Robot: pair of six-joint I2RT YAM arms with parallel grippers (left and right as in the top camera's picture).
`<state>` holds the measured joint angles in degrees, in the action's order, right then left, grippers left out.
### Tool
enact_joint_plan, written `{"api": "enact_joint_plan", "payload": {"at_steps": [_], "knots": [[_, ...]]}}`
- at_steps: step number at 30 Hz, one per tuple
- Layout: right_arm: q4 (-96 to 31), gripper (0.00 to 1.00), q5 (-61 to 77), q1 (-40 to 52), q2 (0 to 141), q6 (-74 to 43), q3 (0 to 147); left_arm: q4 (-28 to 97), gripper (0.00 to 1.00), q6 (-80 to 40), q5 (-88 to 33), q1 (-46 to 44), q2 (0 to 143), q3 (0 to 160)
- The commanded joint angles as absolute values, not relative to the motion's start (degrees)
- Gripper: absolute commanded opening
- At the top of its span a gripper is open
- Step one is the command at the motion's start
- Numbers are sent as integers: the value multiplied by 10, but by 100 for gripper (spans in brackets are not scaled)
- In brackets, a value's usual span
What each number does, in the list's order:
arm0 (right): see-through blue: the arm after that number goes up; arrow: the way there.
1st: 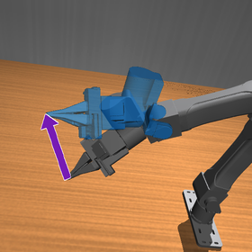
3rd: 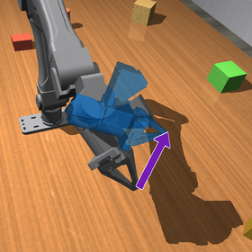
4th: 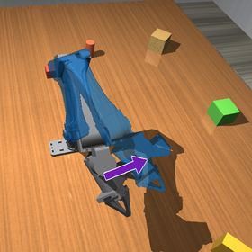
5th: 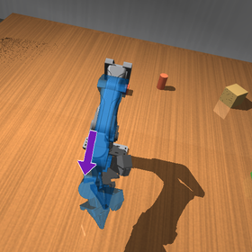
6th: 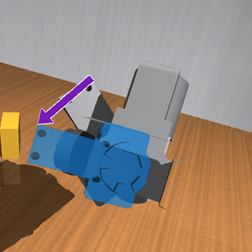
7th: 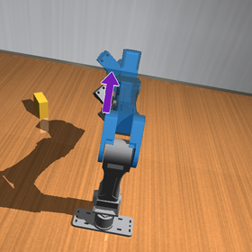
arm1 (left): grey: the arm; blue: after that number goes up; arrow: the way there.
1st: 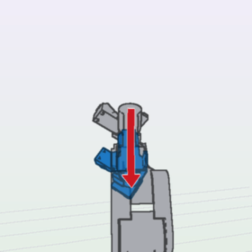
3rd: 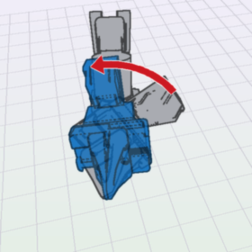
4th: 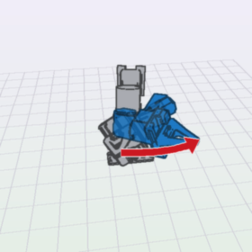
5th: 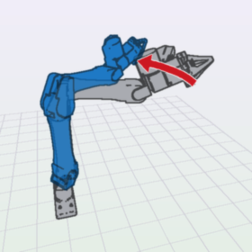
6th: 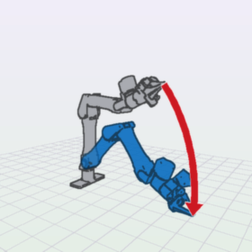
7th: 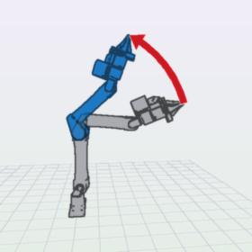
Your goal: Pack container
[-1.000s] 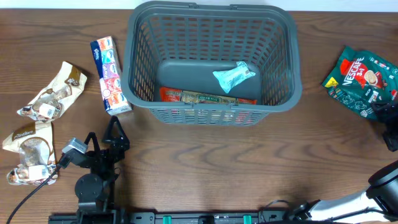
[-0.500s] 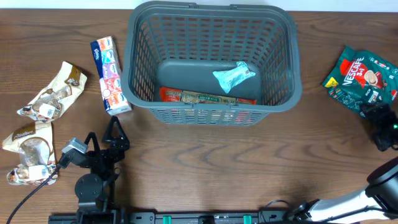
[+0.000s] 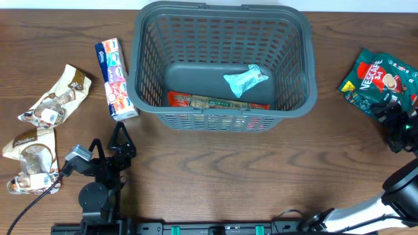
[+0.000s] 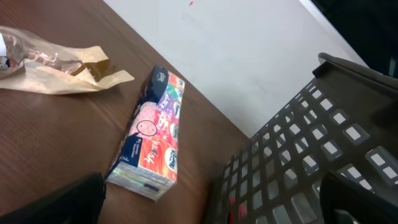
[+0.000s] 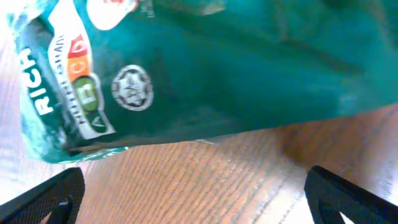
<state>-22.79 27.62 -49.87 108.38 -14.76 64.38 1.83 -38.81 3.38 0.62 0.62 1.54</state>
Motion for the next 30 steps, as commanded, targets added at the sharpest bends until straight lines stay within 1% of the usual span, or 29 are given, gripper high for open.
{"api": "enact_joint_plan", "payload": {"at_steps": [1,4,16,30], "knots": [[-232,99,246,-500,1089,-166,641,38,99,-385,41,5,2,2],[-236,99,220,-504,1089,-178,640,38,99,-385,41,5,2,2],[-229,99,227,-528,1089,-197,640,38,99,-385,41,5,2,2],[-245,99,246,-489,1089,-197,639,38,99,-385,41,5,2,2]]}}
